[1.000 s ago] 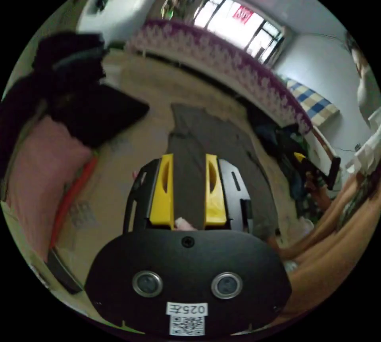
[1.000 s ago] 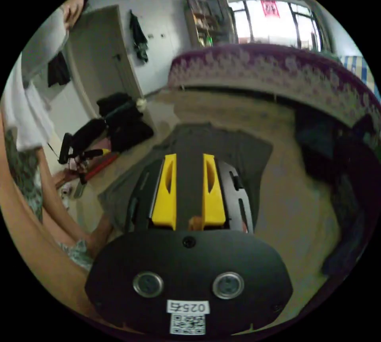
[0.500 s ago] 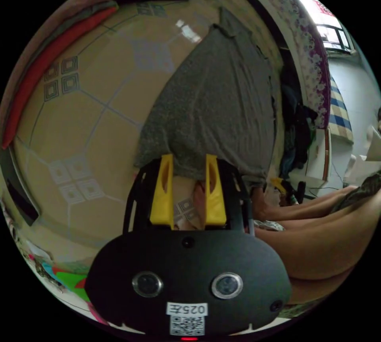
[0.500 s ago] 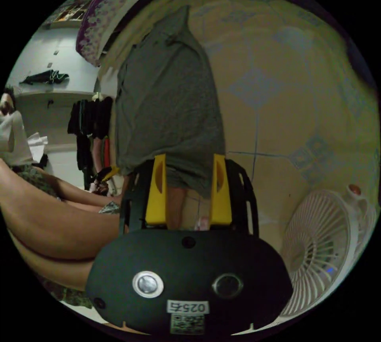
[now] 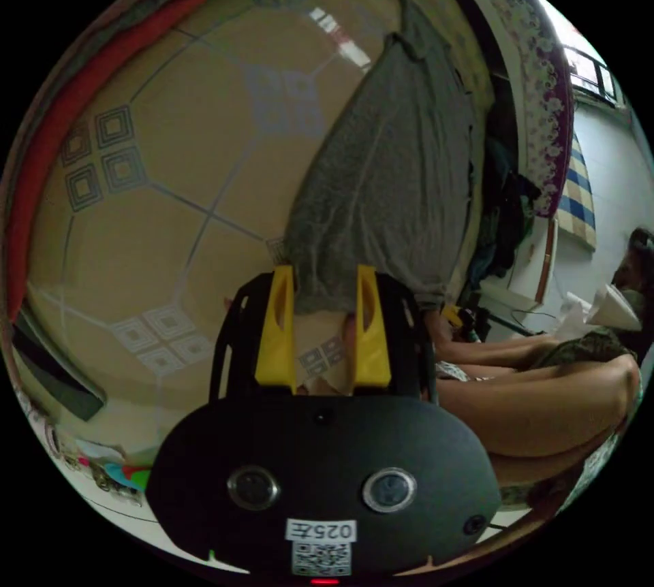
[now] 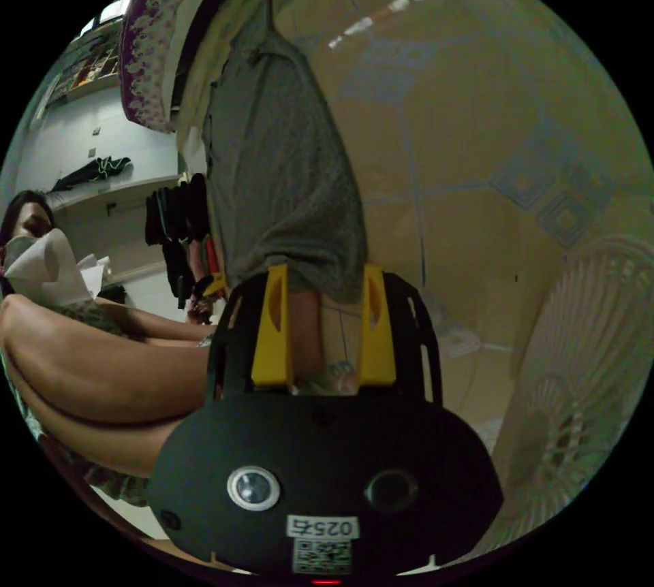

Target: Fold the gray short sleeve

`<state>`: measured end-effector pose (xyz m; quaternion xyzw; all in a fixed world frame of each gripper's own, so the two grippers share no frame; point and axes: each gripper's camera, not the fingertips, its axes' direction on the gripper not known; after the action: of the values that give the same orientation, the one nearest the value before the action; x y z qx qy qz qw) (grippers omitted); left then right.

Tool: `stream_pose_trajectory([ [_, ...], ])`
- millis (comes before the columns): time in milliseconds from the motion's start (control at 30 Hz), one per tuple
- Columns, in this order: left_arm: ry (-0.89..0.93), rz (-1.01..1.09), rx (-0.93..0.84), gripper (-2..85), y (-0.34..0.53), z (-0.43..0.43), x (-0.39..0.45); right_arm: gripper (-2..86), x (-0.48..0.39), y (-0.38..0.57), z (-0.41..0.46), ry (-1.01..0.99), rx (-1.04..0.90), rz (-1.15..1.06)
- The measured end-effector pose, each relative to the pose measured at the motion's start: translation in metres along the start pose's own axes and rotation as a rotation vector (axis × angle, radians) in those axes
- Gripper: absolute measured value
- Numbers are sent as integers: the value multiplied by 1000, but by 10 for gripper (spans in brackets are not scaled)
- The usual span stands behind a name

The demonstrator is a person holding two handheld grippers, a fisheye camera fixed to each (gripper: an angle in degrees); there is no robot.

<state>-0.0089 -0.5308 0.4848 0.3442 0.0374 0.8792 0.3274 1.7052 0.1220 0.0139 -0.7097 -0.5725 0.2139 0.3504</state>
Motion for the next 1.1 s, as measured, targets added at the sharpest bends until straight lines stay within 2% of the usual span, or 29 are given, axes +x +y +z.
stream_pose_trajectory([
  [200,129,-65,-206,87,-24,-31,-6,141,-1,15,-45,-172,-53,75],
  [500,87,43,-454,80,-53,-78,16,145,-37,6,-98,-242,-211,45],
  [833,183,71,-448,46,-62,-120,19,114,-65,7,-148,-282,-220,78],
  [967,172,78,-486,-4,-65,-132,18,18,-80,5,-171,-240,-199,81],
  [1100,257,68,-525,-8,-79,-143,19,-1,-106,-14,-190,-369,-209,65],
])
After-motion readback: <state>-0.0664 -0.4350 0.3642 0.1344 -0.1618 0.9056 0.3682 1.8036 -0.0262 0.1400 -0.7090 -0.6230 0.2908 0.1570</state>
